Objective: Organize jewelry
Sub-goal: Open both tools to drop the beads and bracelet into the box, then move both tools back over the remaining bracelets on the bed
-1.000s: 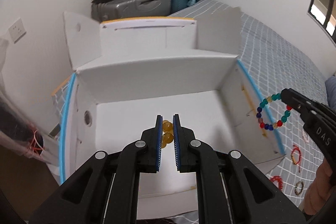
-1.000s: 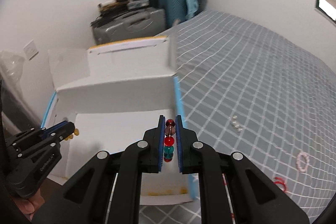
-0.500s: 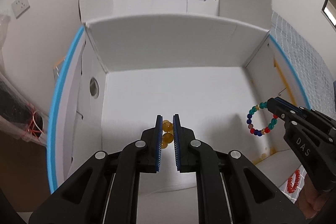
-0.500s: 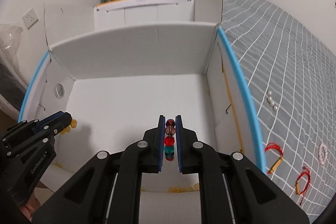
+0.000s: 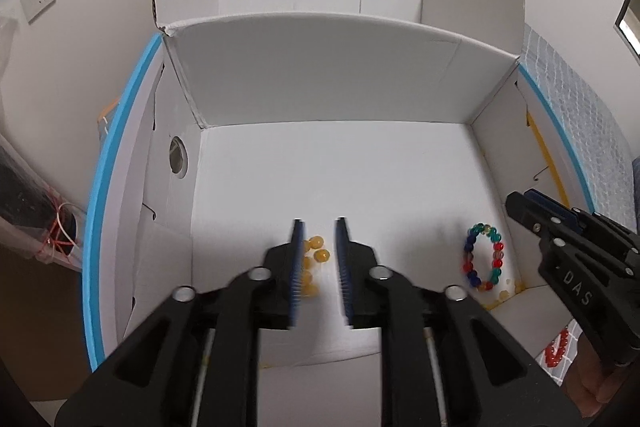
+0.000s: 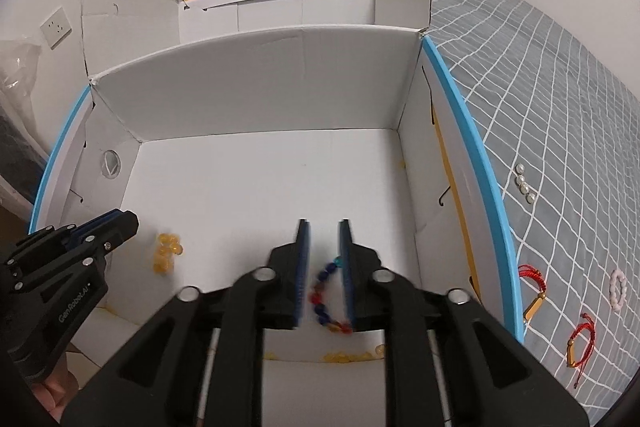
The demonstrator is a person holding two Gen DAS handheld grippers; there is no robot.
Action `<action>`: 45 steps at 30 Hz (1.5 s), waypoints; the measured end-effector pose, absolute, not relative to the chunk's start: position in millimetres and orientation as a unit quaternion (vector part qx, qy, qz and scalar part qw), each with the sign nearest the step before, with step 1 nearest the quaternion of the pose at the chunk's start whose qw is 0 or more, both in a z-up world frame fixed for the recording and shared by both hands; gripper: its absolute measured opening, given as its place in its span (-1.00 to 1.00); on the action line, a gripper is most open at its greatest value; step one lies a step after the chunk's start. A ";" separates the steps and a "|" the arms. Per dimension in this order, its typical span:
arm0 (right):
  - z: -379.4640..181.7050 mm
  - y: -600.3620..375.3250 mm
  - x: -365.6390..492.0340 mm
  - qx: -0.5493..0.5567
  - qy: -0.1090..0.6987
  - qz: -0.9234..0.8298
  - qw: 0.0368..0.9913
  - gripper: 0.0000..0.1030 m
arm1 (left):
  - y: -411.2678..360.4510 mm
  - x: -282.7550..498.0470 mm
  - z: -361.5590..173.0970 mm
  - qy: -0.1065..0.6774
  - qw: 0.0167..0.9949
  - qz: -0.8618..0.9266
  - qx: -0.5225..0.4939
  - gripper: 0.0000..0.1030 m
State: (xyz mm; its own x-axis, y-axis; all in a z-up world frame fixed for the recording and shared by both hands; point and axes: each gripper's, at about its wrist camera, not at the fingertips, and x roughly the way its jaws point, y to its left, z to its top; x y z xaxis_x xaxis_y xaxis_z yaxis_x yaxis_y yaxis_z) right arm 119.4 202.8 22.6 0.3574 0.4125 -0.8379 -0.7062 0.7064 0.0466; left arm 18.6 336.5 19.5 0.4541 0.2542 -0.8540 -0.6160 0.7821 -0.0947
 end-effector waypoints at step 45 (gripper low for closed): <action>91.7 -96.6 181.6 -0.027 0.398 0.146 0.905 0.85 | 125.0 136.0 96.5 0.380 0.921 0.078 -0.044 0.89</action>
State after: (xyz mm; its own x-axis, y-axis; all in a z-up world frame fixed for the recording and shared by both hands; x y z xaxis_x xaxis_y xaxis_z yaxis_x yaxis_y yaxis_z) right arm 181.6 -96.6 91.7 0.6406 0.2424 -0.7287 -0.2846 0.9562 0.0678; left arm 136.0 125.0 96.5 0.6993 0.1101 -0.7063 -0.1767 0.9840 -0.0216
